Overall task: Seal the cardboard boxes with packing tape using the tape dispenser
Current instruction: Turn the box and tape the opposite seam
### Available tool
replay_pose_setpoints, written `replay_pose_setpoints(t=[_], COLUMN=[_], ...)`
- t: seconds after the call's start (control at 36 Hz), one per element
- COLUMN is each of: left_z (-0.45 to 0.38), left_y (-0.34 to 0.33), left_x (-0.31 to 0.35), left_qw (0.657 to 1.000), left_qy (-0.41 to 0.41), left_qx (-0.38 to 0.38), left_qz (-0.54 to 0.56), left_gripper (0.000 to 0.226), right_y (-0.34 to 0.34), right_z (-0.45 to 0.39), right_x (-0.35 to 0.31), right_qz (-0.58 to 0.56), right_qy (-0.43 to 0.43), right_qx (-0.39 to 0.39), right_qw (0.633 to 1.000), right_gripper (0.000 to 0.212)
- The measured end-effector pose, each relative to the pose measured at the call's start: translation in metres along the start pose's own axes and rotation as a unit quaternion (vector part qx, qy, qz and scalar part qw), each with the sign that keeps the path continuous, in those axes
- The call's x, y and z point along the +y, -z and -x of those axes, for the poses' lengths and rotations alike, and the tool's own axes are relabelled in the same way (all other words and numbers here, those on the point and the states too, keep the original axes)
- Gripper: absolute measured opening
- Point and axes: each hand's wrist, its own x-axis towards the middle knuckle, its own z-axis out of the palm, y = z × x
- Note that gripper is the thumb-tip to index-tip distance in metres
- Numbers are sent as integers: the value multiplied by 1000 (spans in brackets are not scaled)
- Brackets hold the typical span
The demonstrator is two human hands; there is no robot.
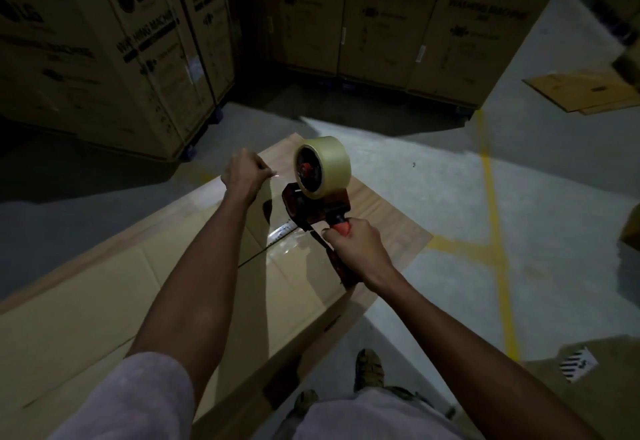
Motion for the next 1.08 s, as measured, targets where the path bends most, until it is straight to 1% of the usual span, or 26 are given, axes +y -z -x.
replay_pose_setpoints(t=[0.06, 0.11, 0.17, 0.22, 0.25, 0.31, 0.36, 0.42, 0.5, 0.61, 0.72, 0.78, 0.86, 0.92, 0.97, 1.08], left_z=[0, 1, 5, 14, 20, 31, 41, 48, 55, 59, 60, 60, 61, 60, 59, 66], left_y=[-1, -2, -1, 2, 1, -4, -12, -19, -25, -24, -21, -19, -19, -18, -18, -23], left_x=[-3, -7, -5, 4, 8, 9, 3, -6, -10, -8, -9, -7, -4, -4, -5, -2], left_qw=[999, 998, 997, 994, 993, 994, 995, 994, 992, 992, 995, 994, 991, 990, 990, 991], left_qy=[39, 44, 23, -16, -37, -64, -67, -62, -54, -48, -56, -53, -54, -61, -65, -83], left_qx=[12, 33, 68, 106, 111, 87, 67, 75, 91, 73, 69, 65, 64, 64, 48, 13], left_qz=[-17, 1, 16, 13, 20, 22, -17, -50, -63, -93, -49, -75, -109, -113, -116, -99], left_gripper=[28, 24, 17, 19, 22, 29, 30, 27, 24, 28, 24, 26, 30, 32, 33, 31], right_y=[-1, -2, -1, 0, 0, 0, 0, 0, 2, 7, 13, 16, 20, 20, 19, 17], right_z=[2, 4, 4, 3, 2, 2, 2, 2, 1, 4, 14, 21, 32, 36, 38, 38], right_x=[1, 2, 1, 0, 0, 1, 1, 1, 0, -3, -1, 5, 15, 19, 19, 18], right_qz=[3, 5, 13, 17, 20, 24, 23, 23, 22, 32, 47, 52, 28, 5, -5, 5], right_qy=[5, 7, 11, 14, 15, 15, 9, 6, 3, 9, 8, 2, -12, -22, -25, -25], right_qx=[-3, -4, -2, -4, -5, -7, -4, -4, -16, -24, -33, -35, -34, -31, -27, -21], right_qw=[1000, 1000, 1000, 1000, 1000, 1000, 1000, 1000, 1000, 999, 998, 998, 999, 999, 999, 999], right_gripper=[33, 32, 29, 28, 29, 32, 32, 31, 31, 28, 29, 28, 20, 18, 17, 19])
